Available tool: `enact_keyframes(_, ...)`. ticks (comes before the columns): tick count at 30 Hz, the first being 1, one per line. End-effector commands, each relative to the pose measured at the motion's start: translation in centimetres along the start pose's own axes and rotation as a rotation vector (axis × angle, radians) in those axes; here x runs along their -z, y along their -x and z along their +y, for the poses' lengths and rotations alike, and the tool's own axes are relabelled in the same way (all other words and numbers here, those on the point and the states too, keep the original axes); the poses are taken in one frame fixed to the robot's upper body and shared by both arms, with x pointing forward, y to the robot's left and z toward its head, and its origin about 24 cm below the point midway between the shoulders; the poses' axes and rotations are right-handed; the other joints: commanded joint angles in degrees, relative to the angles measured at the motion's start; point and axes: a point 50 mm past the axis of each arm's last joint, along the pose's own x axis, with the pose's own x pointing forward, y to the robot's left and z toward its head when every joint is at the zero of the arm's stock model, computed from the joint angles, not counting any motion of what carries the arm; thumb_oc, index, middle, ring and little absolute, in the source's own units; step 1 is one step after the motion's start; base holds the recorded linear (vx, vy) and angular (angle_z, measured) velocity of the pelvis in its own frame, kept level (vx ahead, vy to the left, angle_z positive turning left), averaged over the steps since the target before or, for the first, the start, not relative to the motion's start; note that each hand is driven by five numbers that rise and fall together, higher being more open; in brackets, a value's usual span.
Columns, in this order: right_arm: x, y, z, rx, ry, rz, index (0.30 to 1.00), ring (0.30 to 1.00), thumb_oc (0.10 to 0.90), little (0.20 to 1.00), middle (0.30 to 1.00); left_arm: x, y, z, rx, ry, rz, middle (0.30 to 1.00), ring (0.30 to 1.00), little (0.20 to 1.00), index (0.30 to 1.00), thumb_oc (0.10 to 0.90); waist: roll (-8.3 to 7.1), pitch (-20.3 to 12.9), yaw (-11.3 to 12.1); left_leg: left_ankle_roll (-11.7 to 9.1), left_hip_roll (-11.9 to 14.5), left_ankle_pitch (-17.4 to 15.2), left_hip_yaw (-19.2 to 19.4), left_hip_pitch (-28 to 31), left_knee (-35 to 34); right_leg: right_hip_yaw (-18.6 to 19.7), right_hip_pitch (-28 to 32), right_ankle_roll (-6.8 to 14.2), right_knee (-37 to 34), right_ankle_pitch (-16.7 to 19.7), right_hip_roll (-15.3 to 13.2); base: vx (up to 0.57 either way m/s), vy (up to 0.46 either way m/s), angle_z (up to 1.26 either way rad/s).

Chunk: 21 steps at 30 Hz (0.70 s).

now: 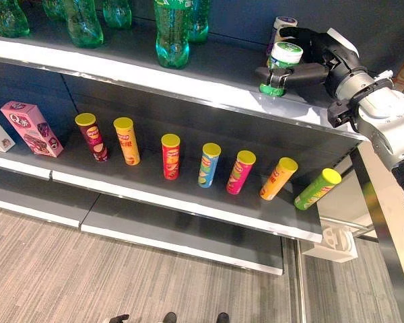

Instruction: Put the goods on the table back onto the shelves and tidy them up.

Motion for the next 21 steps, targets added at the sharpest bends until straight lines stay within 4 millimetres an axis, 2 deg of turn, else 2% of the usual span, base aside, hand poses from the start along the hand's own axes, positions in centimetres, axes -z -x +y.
enact_keyframes(1, -3.2, 0.3, -3.9, 0.108, 0.079, -0.076, 0.900, 0.900, 0.800, 0.900, 0.900, 0.3, -0.2, 1.9, -0.059, -0.021, 0.000, 0.900, 0.900, 0.900, 0.900, 0.800, -2.51, -2.10, 0.39, -2.56, -0.22, -3.59, 0.66, -2.50, 0.09, -0.16, 1.61, 5.04, 1.70, -4.56, -3.86, 0.00, 0.000, 0.00)
enact_keyframes(5, -3.5, 0.5, -4.2, 0.113, 0.075, -0.090, 0.900, 0.900, 0.800, 0.900, 0.900, 0.4, -0.1, 1.9, -0.059, -0.021, 0.005, 0.900, 0.900, 0.900, 0.900, 0.800, -2.54, -2.20, 0.10, -2.60, -0.18, -3.71, 0.84, -2.39, 0.09, 0.05, 1.67, 5.04, 1.72, -4.56, -3.81, 0.00, 0.000, 0.00)
enact_keyframes(13, -7.5, 2.8, -7.2, 0.198, 0.060, -0.270, 0.900, 0.900, 0.800, 0.900, 0.900, 1.1, 0.0, 2.2, -0.063, -0.006, 0.027, 0.900, 0.900, 0.900, 0.900, 0.800, -2.40, -3.14, -1.41, -2.83, 0.28, -4.21, 1.40, -1.83, 0.09, 0.39, 2.06, 5.03, 1.41, -4.71, -3.60, 0.00, -0.002, 0.00)
enact_keyframes(16, -9.2, 4.5, -9.0, 0.282, 0.068, -0.356, 0.900, 0.900, 0.800, 0.900, 0.900, 1.4, 0.0, 2.2, -0.068, 0.008, 0.038, 0.900, 0.900, 0.900, 0.900, 0.800, -2.19, -3.54, -2.37, -2.92, 0.46, -4.49, 1.80, -1.70, 0.09, 0.72, 2.15, 5.05, 1.16, -4.65, -3.42, 0.01, -0.015, -0.03)
enact_keyframes(17, -9.1, 4.5, -9.0, 0.283, 0.067, -0.356, 0.900, 0.900, 0.800, 0.900, 0.900, 1.4, 0.0, 2.3, -0.069, 0.007, 0.038, 0.900, 0.900, 0.900, 0.900, 0.800, -2.26, -3.55, -2.34, -2.93, 0.47, -4.50, 1.80, -1.69, 0.09, 0.72, 2.15, 5.05, 1.16, -4.66, -3.42, 0.01, -0.027, -0.06)
enact_keyframes(18, -9.4, 5.3, -9.8, 0.325, 0.061, -0.383, 0.900, 0.900, 0.800, 0.900, 0.900, 1.6, 0.1, 2.2, -0.070, 0.011, 0.046, 0.900, 0.900, 0.900, 0.900, 0.800, -2.11, -3.72, -2.83, -2.95, 0.56, -4.65, 2.01, -1.57, 0.09, 0.84, 2.15, 5.08, 1.10, -4.65, -3.36, 0.01, -0.015, -0.14)
enact_keyframes(21, -9.6, 6.4, -9.9, 0.342, 0.042, -0.438, 0.900, 0.900, 0.800, 0.900, 0.900, 1.7, 0.1, 2.0, -0.071, 0.014, 0.049, 0.900, 0.900, 0.900, 0.900, 0.800, -1.61, -3.93, -3.67, -2.93, 0.70, -4.86, 2.39, -1.34, 0.09, 1.33, 2.08, 5.12, 1.04, -4.59, -3.26, 0.01, -0.016, -0.09)
